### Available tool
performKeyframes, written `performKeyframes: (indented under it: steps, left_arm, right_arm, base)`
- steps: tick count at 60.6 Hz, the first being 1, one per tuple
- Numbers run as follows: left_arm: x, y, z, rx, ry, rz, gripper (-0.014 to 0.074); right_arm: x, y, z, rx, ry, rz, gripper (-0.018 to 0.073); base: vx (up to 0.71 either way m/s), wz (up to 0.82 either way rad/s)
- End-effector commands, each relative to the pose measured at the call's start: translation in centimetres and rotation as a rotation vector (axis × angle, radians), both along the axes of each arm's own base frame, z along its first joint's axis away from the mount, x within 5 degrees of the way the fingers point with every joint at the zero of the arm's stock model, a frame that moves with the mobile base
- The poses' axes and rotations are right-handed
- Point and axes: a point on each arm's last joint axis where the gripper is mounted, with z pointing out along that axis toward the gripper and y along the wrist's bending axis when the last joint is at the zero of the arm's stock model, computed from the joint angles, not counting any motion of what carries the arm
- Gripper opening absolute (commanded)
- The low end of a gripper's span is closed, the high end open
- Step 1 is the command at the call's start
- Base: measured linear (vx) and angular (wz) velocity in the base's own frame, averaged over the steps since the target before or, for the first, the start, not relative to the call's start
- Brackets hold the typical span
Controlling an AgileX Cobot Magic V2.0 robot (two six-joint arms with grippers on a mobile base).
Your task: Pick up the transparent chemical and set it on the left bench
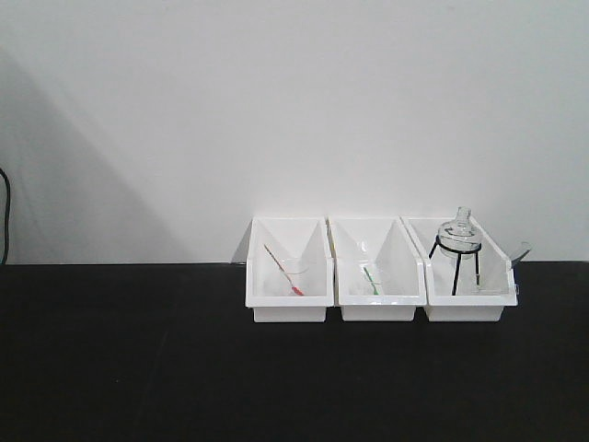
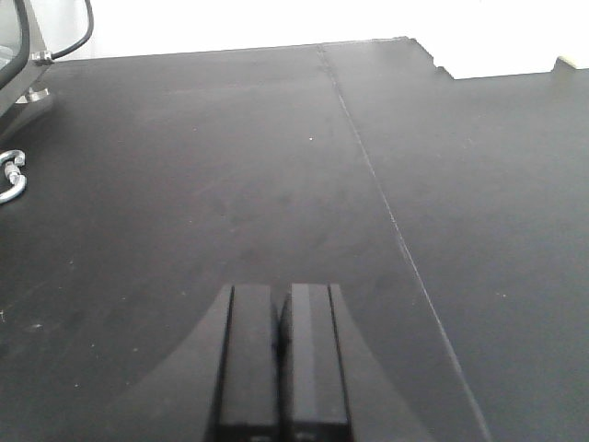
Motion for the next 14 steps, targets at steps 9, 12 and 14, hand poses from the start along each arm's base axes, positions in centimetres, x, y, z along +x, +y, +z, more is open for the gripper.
performKeyframes:
  steps: [9, 12, 14]
  left_arm:
    - [-0.15, 0.02, 0.27, -0.014, -0.081, -0.001, -0.0004]
    - [-0.15, 0.02, 0.27, -0.014, -0.081, -0.001, -0.0004]
    - [-0.15, 0.02, 0.27, -0.014, -0.081, -0.001, -0.0004]
  right_arm:
    - [0.01, -0.01, 0.55, -0.017, -0.086, 0.001, -0.0008]
    - [0.01, -0.01, 0.55, -0.017, -0.086, 0.001, -0.0008]
    - [0.01, -0.01, 0.55, -0.017, -0.086, 0.001, -0.0008]
  base:
    - [0.00, 0.00]
    - [0.00, 0.00]
    - [0.00, 0.00]
